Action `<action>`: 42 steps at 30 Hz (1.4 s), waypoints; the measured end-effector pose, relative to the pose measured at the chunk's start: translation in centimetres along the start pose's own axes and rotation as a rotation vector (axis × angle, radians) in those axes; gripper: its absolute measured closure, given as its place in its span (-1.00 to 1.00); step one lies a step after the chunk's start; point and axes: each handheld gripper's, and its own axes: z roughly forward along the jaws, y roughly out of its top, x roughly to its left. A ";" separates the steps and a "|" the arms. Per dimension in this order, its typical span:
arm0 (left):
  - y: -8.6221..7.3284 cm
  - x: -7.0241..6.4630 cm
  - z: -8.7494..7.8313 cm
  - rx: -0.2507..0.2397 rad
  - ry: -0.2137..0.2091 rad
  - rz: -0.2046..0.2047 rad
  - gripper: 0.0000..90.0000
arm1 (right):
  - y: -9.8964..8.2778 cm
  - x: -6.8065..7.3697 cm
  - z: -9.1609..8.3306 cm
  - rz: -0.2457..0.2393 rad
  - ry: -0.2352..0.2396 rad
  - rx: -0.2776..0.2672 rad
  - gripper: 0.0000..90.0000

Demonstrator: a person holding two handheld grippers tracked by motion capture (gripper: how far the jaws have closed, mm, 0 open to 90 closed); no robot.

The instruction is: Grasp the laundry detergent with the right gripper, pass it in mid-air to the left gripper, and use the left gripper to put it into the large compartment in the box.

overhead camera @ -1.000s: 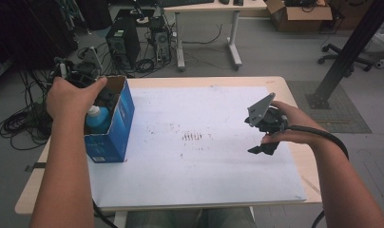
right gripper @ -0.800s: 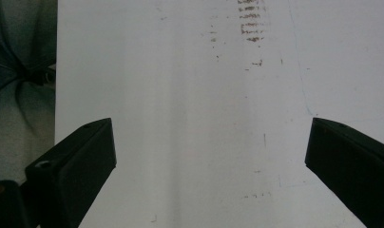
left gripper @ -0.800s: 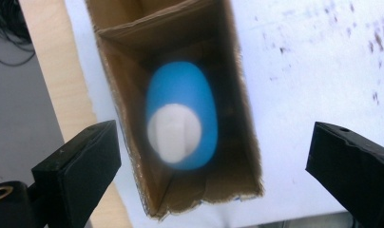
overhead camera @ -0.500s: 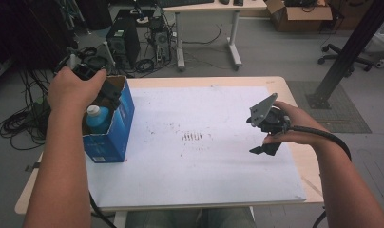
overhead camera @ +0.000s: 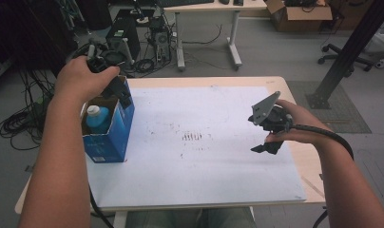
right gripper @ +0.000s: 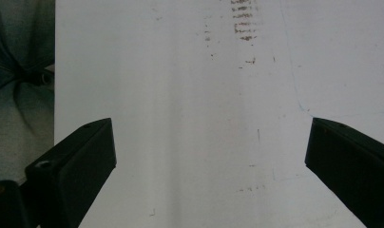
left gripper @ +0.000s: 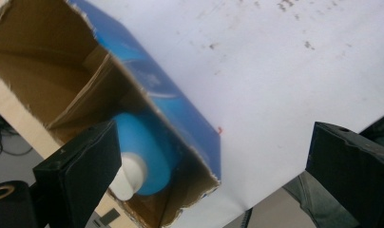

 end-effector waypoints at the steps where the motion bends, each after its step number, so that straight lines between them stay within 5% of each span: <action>1: 0.3 -0.3 -0.2 0.005 0.001 0.022 -0.90 | 0.0 0.0 0.0 -0.001 -0.001 -0.003 -0.93; 13: 3.0 -4.3 -0.8 0.008 -0.075 0.286 -0.90 | 0.2 0.1 -0.4 -0.014 -0.006 0.010 -0.93; 24: 4.1 -6.7 -0.3 0.017 -0.110 0.432 -0.90 | 0.7 0.0 -0.8 -0.023 -0.005 0.024 -0.93; 28: 4.3 -7.5 0.2 0.020 -0.113 0.456 -0.90 | 0.6 0.0 -0.8 -0.021 -0.002 0.036 -0.93; 39: 5.4 -10.2 1.8 0.047 -0.150 0.633 -0.89 | 0.8 0.1 -0.6 -0.020 0.009 0.051 -0.93; 42: 5.8 -10.7 2.5 0.043 -0.161 0.636 -0.90 | 1.0 0.2 -0.4 -0.019 0.013 0.053 -0.93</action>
